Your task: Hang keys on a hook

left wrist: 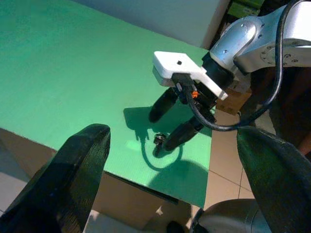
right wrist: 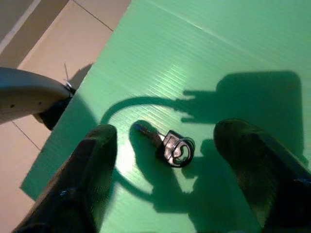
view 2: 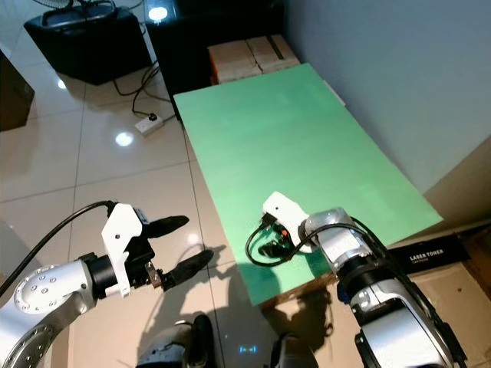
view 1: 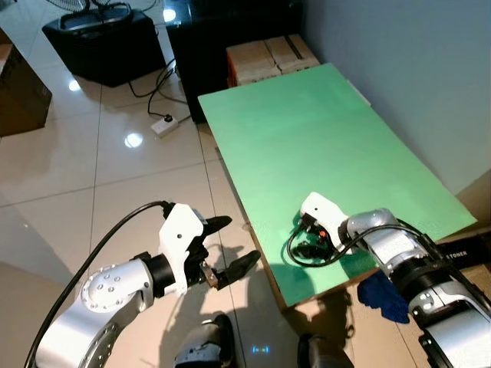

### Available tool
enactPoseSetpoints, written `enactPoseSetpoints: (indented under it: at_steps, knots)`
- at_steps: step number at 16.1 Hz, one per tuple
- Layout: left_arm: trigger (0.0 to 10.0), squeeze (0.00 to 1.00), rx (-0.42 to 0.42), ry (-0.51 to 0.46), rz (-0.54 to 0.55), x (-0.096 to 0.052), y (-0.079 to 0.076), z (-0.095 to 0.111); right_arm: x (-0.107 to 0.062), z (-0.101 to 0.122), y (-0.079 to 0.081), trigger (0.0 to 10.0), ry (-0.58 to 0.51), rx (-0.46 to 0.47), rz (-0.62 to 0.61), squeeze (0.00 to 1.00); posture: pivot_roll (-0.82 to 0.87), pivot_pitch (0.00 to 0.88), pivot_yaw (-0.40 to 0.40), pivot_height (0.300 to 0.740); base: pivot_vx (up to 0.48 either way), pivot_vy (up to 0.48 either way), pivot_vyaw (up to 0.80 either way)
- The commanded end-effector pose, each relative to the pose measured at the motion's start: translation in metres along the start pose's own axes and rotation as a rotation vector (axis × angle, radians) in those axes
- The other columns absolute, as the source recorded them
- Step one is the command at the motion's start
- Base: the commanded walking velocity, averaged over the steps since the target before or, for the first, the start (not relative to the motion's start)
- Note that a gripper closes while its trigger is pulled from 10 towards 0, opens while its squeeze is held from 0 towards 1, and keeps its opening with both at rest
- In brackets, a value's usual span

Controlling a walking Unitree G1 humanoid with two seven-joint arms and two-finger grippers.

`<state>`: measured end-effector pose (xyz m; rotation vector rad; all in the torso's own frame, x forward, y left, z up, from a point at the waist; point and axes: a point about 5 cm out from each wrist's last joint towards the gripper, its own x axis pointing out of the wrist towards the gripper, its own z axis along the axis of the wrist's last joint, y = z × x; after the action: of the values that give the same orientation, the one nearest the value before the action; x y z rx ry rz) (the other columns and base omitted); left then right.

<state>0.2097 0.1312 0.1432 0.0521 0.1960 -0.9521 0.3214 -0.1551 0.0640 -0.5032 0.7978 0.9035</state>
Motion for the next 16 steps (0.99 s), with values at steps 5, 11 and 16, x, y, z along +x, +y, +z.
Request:
enactPoseSetpoints:
  at_steps: [5,11,16]
  knots:
    - [10.0,0.0,-0.001,0.01,-0.016,-0.001,-0.001,0.001,0.001,-0.003,-0.004,10.0,0.05,-0.151,-0.017,0.0,0.04,0.241,0.079,0.74,0.0,0.0,0.0]
    - [10.0,0.0,0.0,0.008,-0.022,0.0,-0.004,0.001,0.003,-0.014,-0.005,9.0,0.078,-0.134,-0.01,0.0,0.03,0.233,0.078,0.74,0.0,0.0,0.0]
    - [10.0,0.0,0.001,0.008,-0.027,0.0,-0.004,0.002,0.002,-0.018,-0.008,0.0,0.076,-0.098,-0.036,0.0,0.04,0.228,0.079,0.74,0.0,0.0,0.0]
